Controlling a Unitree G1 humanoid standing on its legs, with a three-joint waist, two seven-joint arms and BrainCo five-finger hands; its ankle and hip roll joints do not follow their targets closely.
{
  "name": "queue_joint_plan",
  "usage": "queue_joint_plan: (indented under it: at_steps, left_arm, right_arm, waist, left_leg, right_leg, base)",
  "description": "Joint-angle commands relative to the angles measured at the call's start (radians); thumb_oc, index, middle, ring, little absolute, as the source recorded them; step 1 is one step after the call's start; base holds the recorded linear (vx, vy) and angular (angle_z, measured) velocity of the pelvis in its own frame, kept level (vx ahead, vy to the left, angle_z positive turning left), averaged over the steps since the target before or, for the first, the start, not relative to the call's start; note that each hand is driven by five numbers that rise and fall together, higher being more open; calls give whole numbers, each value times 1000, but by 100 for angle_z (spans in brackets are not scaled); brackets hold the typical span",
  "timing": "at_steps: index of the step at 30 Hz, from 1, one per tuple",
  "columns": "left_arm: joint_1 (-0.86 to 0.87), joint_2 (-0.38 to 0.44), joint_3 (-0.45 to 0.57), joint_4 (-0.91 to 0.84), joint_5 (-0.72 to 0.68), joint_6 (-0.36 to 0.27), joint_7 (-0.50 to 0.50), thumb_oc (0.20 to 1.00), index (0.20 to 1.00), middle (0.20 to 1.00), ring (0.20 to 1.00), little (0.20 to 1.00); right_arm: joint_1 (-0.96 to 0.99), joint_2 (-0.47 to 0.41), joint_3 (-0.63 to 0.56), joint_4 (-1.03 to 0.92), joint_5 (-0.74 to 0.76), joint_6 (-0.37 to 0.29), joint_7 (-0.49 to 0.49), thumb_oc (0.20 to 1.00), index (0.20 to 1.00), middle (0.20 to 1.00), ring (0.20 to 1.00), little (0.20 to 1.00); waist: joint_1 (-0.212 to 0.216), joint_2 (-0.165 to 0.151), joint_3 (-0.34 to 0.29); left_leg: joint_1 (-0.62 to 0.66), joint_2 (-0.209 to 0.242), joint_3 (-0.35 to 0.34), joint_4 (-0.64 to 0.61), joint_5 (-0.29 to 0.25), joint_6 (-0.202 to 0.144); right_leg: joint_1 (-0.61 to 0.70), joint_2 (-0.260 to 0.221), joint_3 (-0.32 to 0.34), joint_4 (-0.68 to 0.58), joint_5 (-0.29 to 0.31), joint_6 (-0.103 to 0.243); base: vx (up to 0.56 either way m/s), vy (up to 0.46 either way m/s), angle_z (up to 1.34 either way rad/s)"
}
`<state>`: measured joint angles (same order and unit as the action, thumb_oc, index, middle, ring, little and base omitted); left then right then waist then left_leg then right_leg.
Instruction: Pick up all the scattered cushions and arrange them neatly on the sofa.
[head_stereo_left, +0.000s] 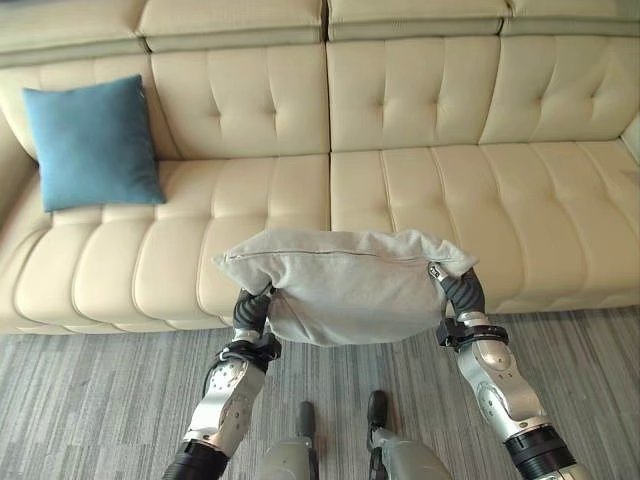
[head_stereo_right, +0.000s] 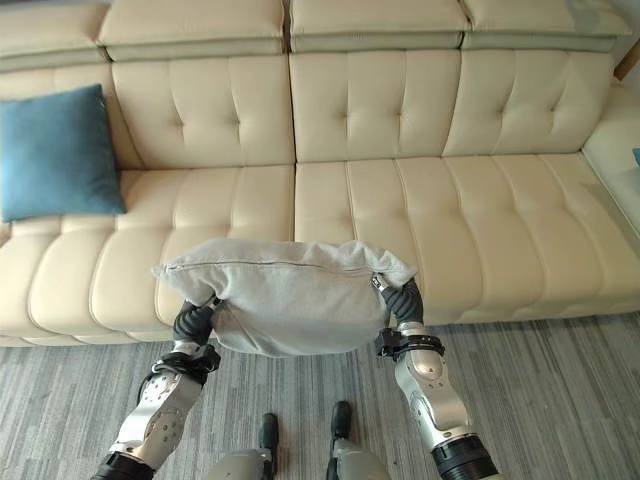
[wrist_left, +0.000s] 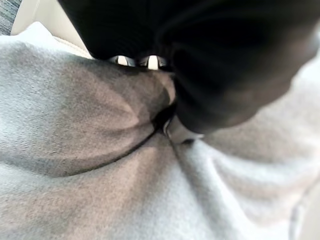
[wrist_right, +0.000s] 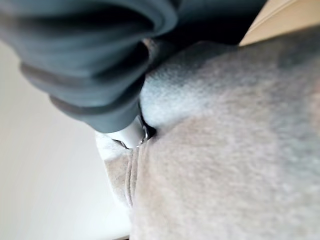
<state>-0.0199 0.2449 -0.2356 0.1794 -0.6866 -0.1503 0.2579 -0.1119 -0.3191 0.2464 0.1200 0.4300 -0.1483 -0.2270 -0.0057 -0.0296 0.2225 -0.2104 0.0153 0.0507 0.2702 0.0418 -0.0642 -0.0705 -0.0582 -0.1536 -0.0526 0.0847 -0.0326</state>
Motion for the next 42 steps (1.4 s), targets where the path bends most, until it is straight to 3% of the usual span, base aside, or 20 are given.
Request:
queue_joint_plan:
  at_steps: [1, 2, 6, 9, 13, 14, 15, 16, 17, 18, 20, 24, 27, 30, 32, 33, 36, 39, 40, 42]
  left_arm:
    - [-44, -21, -39, -107, 56, -44, -18, 200, 200, 200, 200, 200]
    - [-43, -20, -31, -109, 67, -41, -10, 200, 200, 200, 200, 200]
    - [-40, -12, -5, -118, 93, -46, 7, 200, 200, 200, 200, 200]
    - [-21, -6, 2, -134, 98, -42, 7, 200, 200, 200, 200, 200]
    - [-4, 33, 10, -147, 114, -29, -7, 200, 200, 200, 200, 200]
    - [0, 40, 14, -152, 117, -26, -11, 200, 200, 200, 200, 200]
    - [3, 56, 17, -162, 128, -21, -13, 200, 200, 200, 200, 200]
    - [3, 56, 17, -162, 128, -21, -13, 200, 200, 200, 200, 200]
    - [1, 66, 22, -168, 140, -22, -12, 200, 200, 200, 200, 200]
    - [0, 68, 23, -170, 149, -24, -13, 200, 200, 200, 200, 200]
    - [-3, 70, 23, -172, 157, -28, -13, 200, 200, 200, 200, 200]
    - [-13, 68, 19, -168, 168, -33, -12, 200, 200, 200, 200, 200]
    - [-19, 53, 23, -165, 175, -33, -14, 200, 200, 200, 200, 200]
    - [-21, 42, 19, -157, 178, -43, -33, 200, 200, 200, 200, 200]
    - [-3, 24, 26, -162, 163, -43, -35, 200, 200, 200, 200, 200]
    - [-3, 18, 24, -161, 158, -43, -33, 200, 200, 200, 200, 200]
    - [-19, 5, 21, -149, 154, -48, -19, 200, 200, 200, 200, 200]
    - [-23, 6, 19, -143, 162, -44, -14, 200, 200, 200, 200, 200]
    - [-40, 13, 12, -135, 185, -36, 2, 200, 200, 200, 200, 200]
    - [-44, 12, 14, -143, 180, -47, 7, 200, 200, 200, 200, 200]
  right_arm:
    - [-44, 3, 57, -94, -67, -25, 6, 200, 200, 200, 200, 200]
    - [-47, 2, 58, -94, -72, -22, 1, 200, 200, 200, 200, 200]
    - [-59, 8, 57, -79, -99, -5, -17, 200, 200, 200, 200, 200]
    - [-53, 17, 60, -94, -118, -1, -10, 200, 200, 200, 200, 200]
    - [-44, 35, 64, -87, -138, 12, 6, 200, 200, 200, 200, 200]
    - [-37, 40, 61, -88, -142, 14, 13, 200, 200, 200, 200, 200]
    - [-33, 50, 56, -83, -146, 18, 18, 200, 200, 200, 200, 200]
    - [-33, 50, 56, -83, -146, 18, 18, 200, 200, 200, 200, 200]
    - [-31, 61, 50, -78, -141, 15, 19, 200, 200, 200, 200, 200]
    - [-27, 67, 46, -81, -142, 12, 22, 200, 200, 200, 200, 200]
    - [-26, 73, 45, -81, -137, 10, 22, 200, 200, 200, 200, 200]
    - [-37, 68, 47, -83, -125, 8, 25, 200, 200, 200, 200, 200]
    - [-45, 69, 44, -85, -120, 7, 18, 200, 200, 200, 200, 200]
    - [-20, 70, 35, -82, -117, 0, 18, 200, 200, 200, 200, 200]
    - [7, 53, 28, -76, -96, -7, 24, 200, 200, 200, 200, 200]
    - [6, 43, 28, -77, -91, -10, 23, 200, 200, 200, 200, 200]
    - [-12, 27, 31, -75, -83, -8, 17, 200, 200, 200, 200, 200]
    - [-20, 20, 32, -75, -86, -5, 15, 200, 200, 200, 200, 200]
    - [-37, 14, 34, -72, -103, -6, -4, 200, 200, 200, 200, 200]
    - [-51, 12, 43, -77, -112, -2, 0, 200, 200, 200, 200, 200]
  waist:
    - [27, -21, -47]
    - [36, -18, -49]
    - [66, -14, -65]
    - [68, -14, -78]
    - [87, -52, -96]
    - [87, -58, -97]
    - [85, -66, -91]
    - [86, -64, -93]
    - [77, -56, -85]
    - [72, -51, -80]
    - [66, -42, -72]
    - [39, -14, -48]
    - [19, -21, -24]
    - [5, -33, -31]
    - [-1, -43, -39]
    - [1, -47, -32]
    - [5, -47, -28]
    - [10, -46, -39]
    - [21, -31, -46]
    - [25, -21, -60]
  left_leg:
    - [-98, 16, 5, -63, -21, -12]
    - [-110, 26, 14, -143, 29, -20]
    - [-143, 47, 32, -283, 79, -29]
    - [-124, 42, 21, -266, 109, -21]
    - [-91, 14, 35, -233, 60, 20]
    - [-78, 5, 39, -231, 45, 30]
    - [-47, -12, 50, -231, 18, 56]
    - [-50, -9, 51, -232, 20, 55]
    - [-23, -18, 53, -238, -3, 75]
    - [-6, -19, 51, -243, -13, 81]
    - [21, -17, 50, -257, -21, 83]
    - [86, -7, 40, -285, -40, 73]
    - [149, -22, 30, -296, -65, 61]
    - [182, -36, 14, -282, -99, 57]
    - [153, -33, 18, -102, -161, 22]
    - [118, -34, 17, -25, -163, 14]
    - [31, -21, 5, 60, -148, 0]
    - [35, 15, 19, -29, -126, 0]
    - [25, 59, 13, -150, -50, -11]
    - [63, 70, -12, -241, -27, -17]
  right_leg:
    - [125, 3, 10, 60, -243, 84]
    - [146, 10, 14, 51, -253, 86]
    - [207, 21, 43, 41, -285, 99]
    - [225, 5, 50, 50, -290, 109]
    - [199, -42, 76, 146, -280, 141]
    - [184, -50, 78, 186, -258, 153]
    - [123, -71, 83, 318, -199, 179]
    - [119, -68, 85, 317, -196, 178]
    - [64, -78, 85, 429, -128, 197]
    - [33, -81, 83, 467, -109, 196]
    - [-6, -77, 76, 486, -118, 184]
    - [-93, -43, 16, 371, -184, 149]
    - [-150, -19, -24, 173, -121, 162]
    - [-111, -8, 4, 100, -101, 159]
    - [-43, -13, -3, 66, -95, 127]
    - [-28, -16, -9, 63, -100, 116]
    - [7, -24, -21, 45, -118, 102]
    - [25, -28, -29, 34, -128, 107]
    - [33, -18, -40, 39, -144, 108]
    - [43, -8, -30, 43, -162, 107]
  base:
    - [408, 76, -8]
    - [431, 99, -10]
    - [300, 109, -2]
    - [285, 160, -54]
    - [305, 178, -45]
    - [290, 243, -2]
    - [183, 178, 5]
    - [190, 230, 0]
    - [135, 161, 6]
    - [140, 161, 11]
    - [98, 73, 13]
    - [190, 22, 2]
    - [176, -80, 1]
    - [259, -159, 25]
    - [332, -244, 33]
    - [175, -159, 10]
    - [94, -46, 19]
    - [138, 36, 1]
    - [168, 76, 2]
    - [202, 81, 1]
